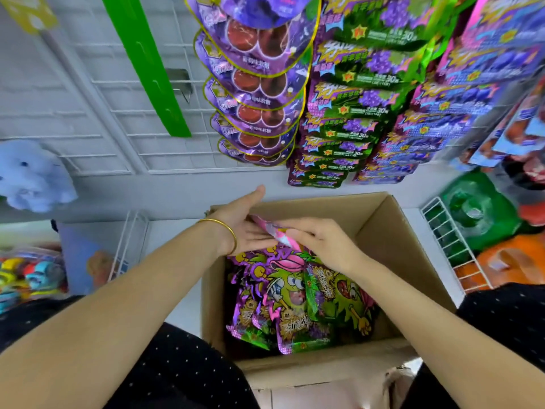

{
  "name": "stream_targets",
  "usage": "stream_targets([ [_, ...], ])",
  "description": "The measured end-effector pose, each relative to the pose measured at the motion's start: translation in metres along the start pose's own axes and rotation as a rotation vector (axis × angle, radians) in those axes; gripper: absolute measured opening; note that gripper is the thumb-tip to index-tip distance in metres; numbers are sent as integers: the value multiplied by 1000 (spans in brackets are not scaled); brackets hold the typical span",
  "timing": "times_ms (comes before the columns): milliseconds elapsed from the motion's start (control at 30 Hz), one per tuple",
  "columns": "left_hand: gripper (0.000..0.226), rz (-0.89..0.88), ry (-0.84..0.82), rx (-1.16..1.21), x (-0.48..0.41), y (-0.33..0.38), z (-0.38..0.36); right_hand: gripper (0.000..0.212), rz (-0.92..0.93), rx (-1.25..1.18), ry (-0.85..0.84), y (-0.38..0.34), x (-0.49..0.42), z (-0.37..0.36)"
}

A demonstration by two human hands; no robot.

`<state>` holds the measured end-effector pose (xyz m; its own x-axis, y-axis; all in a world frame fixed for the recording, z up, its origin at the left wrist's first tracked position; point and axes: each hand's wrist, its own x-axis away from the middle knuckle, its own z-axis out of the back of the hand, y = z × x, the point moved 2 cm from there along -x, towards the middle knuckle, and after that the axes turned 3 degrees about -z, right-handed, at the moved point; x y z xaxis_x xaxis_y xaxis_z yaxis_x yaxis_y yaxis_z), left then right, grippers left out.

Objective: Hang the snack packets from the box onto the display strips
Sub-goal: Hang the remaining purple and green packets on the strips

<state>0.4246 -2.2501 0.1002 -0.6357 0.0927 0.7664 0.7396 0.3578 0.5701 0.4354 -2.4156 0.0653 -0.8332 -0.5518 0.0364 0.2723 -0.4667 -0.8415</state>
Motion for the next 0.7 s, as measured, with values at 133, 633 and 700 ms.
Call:
stream_targets([
  [133,12,-147,90,-175,0,1,8,42,-99,-157,-103,-5,0,14],
  [633,29,-1198,227,-274,105,129,-3,43,233,-293,412,-135,-39,106],
  [700,27,-1396,301,-378,131,181,-19,40,319,-190,435,-168,-45,134],
])
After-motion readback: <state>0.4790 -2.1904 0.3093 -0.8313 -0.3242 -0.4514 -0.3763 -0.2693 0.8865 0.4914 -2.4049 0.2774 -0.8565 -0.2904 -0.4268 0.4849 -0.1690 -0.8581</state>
